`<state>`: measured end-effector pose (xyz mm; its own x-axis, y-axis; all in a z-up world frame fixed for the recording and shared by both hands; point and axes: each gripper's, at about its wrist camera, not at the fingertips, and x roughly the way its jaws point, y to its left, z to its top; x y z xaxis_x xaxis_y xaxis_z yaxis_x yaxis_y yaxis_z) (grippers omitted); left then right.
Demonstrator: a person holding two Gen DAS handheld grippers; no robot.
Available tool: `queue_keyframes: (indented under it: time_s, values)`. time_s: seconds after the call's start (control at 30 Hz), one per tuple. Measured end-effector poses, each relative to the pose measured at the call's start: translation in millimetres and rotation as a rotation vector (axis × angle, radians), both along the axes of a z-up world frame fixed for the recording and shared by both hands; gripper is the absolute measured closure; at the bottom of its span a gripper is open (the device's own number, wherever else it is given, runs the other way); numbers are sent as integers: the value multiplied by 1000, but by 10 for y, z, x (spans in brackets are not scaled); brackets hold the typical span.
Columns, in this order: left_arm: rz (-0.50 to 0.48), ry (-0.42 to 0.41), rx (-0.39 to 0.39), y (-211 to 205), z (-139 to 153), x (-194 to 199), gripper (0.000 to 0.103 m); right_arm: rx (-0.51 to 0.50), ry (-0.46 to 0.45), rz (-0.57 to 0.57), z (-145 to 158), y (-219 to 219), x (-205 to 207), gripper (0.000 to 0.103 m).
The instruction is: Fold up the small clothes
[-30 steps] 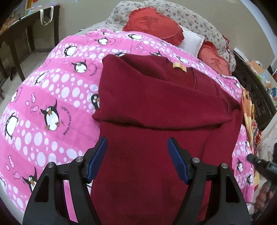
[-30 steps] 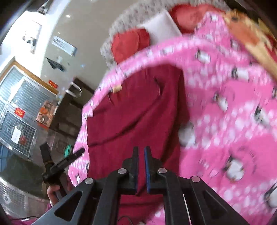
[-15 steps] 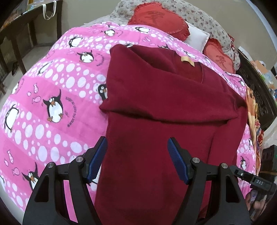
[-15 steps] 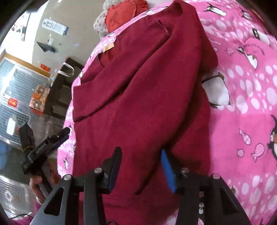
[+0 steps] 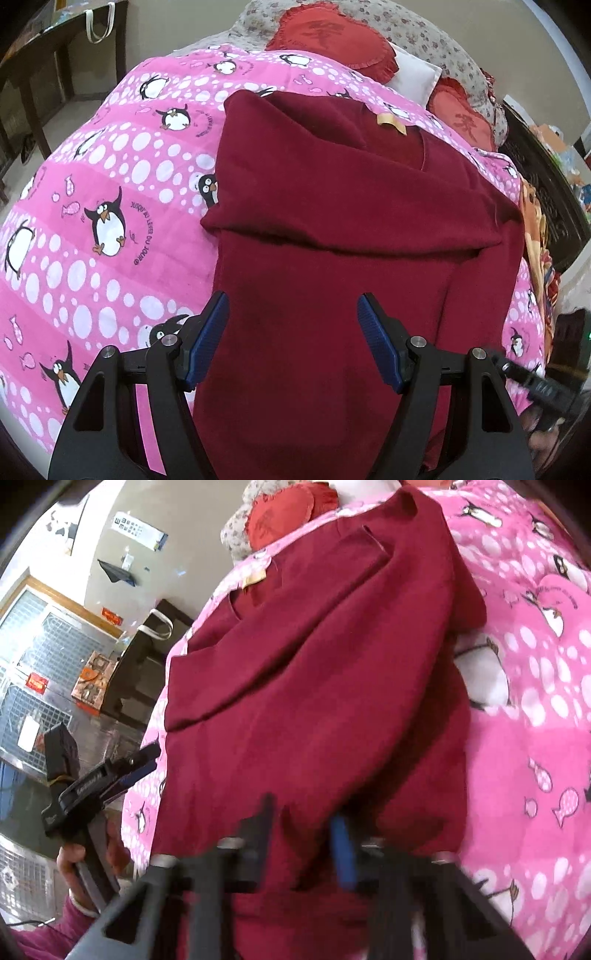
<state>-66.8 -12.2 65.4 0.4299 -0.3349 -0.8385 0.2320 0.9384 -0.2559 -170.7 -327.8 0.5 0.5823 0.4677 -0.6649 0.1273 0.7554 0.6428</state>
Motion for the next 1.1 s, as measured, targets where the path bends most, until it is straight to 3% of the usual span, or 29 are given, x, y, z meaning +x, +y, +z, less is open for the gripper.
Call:
queue_keyframes:
  time_s: [0.07,0.23,0.33,0.43,0.6,0.73,0.83,0.93,1.03,1.07,1.1]
  values:
    - [8,-12,-5,42,31,4,31,58,-85,-50,212,-155,-83,96]
    - [62,-32,-46,216,71,63,31,38,-256,-89,971,-465,-212,96]
    - [87,-28,-79,305,79,101,31,39,-309,-53,1297,-494,-97,96]
    - [104,-38,-96,369,115,100,31,-17,-284,5,1471,-328,229,96]
    - [103,-58,-93,446,185,91,31,-141,-181,123,1369,186,1003,96]
    - [95,-59,-87,455,193,111,31,-205,-64,248,935,750,1763,96]
    - [79,-49,-82,432,197,125,31,-194,7,231,660,898,2108,96]
    - [45,-66,-83,410,237,106,31,-63,-9,199,673,796,2032,96]
    - [22,-95,-54,374,246,103,31,-98,-67,211,848,615,1602,92]
    - [16,-98,-51,365,236,113,31,-118,-75,215,894,609,1510,87]
    - [11,-97,-50,352,219,125,31,-146,-85,213,946,519,1311,72]
